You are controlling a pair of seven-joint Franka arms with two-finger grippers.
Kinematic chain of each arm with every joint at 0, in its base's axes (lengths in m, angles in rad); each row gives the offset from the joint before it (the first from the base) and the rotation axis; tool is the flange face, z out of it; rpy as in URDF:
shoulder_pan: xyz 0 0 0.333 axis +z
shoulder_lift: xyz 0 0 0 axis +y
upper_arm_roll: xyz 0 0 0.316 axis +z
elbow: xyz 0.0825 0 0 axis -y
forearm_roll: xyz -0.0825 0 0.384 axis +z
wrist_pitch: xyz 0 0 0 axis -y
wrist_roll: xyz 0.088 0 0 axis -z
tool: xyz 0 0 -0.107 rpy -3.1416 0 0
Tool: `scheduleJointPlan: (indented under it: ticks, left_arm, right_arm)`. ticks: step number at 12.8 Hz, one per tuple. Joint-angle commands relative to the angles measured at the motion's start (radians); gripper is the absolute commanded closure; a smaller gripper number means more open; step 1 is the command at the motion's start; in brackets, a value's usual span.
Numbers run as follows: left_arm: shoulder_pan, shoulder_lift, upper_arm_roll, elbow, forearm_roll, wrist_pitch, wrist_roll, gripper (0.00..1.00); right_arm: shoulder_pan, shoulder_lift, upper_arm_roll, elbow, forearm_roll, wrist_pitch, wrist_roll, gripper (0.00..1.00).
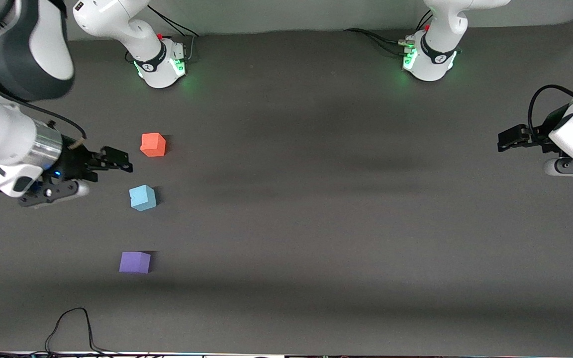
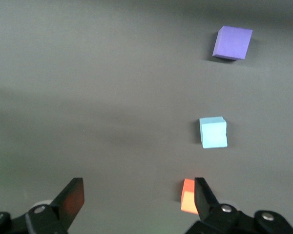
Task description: Place blue block between orange and purple blocks
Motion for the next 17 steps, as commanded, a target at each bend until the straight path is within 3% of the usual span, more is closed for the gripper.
scheduleJointPlan:
  ticks: [1,3,4,5,7,9,12,14,17]
  left_arm:
    - [-0.013,-0.008,0.010,0.000,-0.010,-0.013,-0.001,0.00]
    - [-0.013,-0.008,0.010,0.000,-0.010,-0.013,-0.001,0.00]
    - [-0.013,-0.008,0.010,0.000,-0.010,-0.013,-0.001,0.00]
    - [-0.013,-0.008,0.010,0.000,-0.010,-0.013,-0.001,0.00]
    - [-0.013,-0.008,0.010,0.000,-0.010,-0.013,-0.001,0.00]
    - [-0.013,-0.008,0.010,0.000,-0.010,-0.013,-0.001,0.00]
    - [-0.013,-0.007,0.010,0.000,-0.010,-0.013,-0.001,0.00]
    - [-0.014,-0.007,0.010,0.000,-0.010,-0.013,-0.001,0.00]
    - [-0.014,-0.007,0.010,0.000,-0.010,-0.013,-0.001,0.00]
  right_arm:
    - [-0.123,-0.043,0.124,0.013,-0.043,-0.049,0.021,0.00]
    - [-0.391,-0.108,0.433,-0.001,-0.138,-0.060,0.024,0.00]
    - [-0.504,-0.125,0.554,-0.012,-0.167,-0.060,0.024,0.00]
    - [-0.600,-0.131,0.666,-0.021,-0.181,-0.057,0.026,0.00]
    - [-0.743,-0.166,0.808,-0.087,-0.195,-0.013,0.029,0.00]
    - [-0.796,-0.220,0.861,-0.163,-0.197,0.015,0.029,0.00]
    - [-0.793,-0.221,0.809,-0.167,-0.207,0.008,0.050,0.00]
    - [-0.793,-0.223,0.801,-0.156,-0.272,-0.018,0.052,0.00]
    - [-0.793,-0.229,0.799,-0.130,-0.270,-0.047,0.055,0.00]
